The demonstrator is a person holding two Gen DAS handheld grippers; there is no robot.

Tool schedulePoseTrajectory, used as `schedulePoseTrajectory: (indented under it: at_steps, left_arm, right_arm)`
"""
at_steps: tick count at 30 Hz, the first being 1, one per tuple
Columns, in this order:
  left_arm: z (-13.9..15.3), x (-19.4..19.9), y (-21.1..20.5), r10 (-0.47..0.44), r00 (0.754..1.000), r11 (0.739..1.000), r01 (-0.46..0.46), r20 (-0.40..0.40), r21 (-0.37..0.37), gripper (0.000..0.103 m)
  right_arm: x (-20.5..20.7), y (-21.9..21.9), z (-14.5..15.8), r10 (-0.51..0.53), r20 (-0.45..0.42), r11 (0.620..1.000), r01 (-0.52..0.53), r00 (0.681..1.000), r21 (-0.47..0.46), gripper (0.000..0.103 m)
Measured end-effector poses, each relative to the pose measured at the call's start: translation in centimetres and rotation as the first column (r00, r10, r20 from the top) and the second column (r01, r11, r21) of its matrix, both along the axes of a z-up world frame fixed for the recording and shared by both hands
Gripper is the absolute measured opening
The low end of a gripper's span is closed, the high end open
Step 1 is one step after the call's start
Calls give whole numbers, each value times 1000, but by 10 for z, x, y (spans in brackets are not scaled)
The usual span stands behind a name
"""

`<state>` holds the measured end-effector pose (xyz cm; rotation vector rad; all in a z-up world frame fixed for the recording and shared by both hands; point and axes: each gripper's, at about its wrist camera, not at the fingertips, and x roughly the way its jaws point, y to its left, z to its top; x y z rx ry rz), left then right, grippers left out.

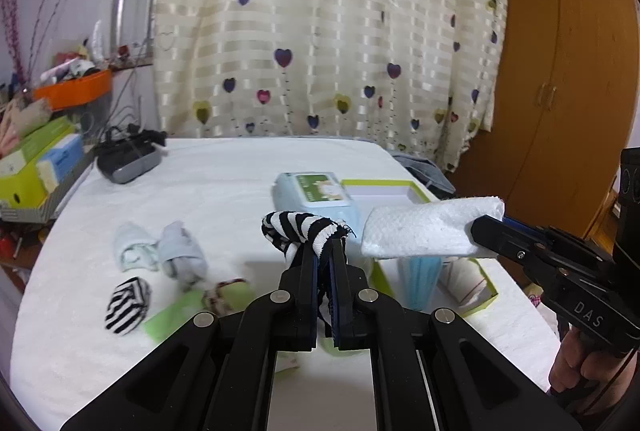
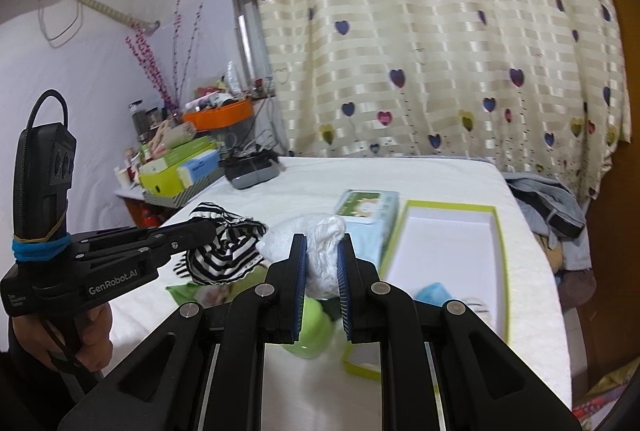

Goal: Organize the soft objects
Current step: 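Carry the striped cloth and white tissue over the white box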

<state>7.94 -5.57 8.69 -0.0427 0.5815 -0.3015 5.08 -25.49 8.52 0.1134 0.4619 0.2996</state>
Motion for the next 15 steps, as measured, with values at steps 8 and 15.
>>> schedulePoseTrajectory:
  at_steps: [8, 15]
  left_arm:
    - [-4, 12, -42, -80, 997, 997, 80, -13, 13, 5]
    - [-8, 18, -73, -139, 990, 990, 140, -23, 21, 5]
  right_arm:
    - [0, -40, -6, -82, -14, 996, 82, 997, 23, 15]
    - [3, -71, -13, -147, -34, 988, 148, 989, 38, 15]
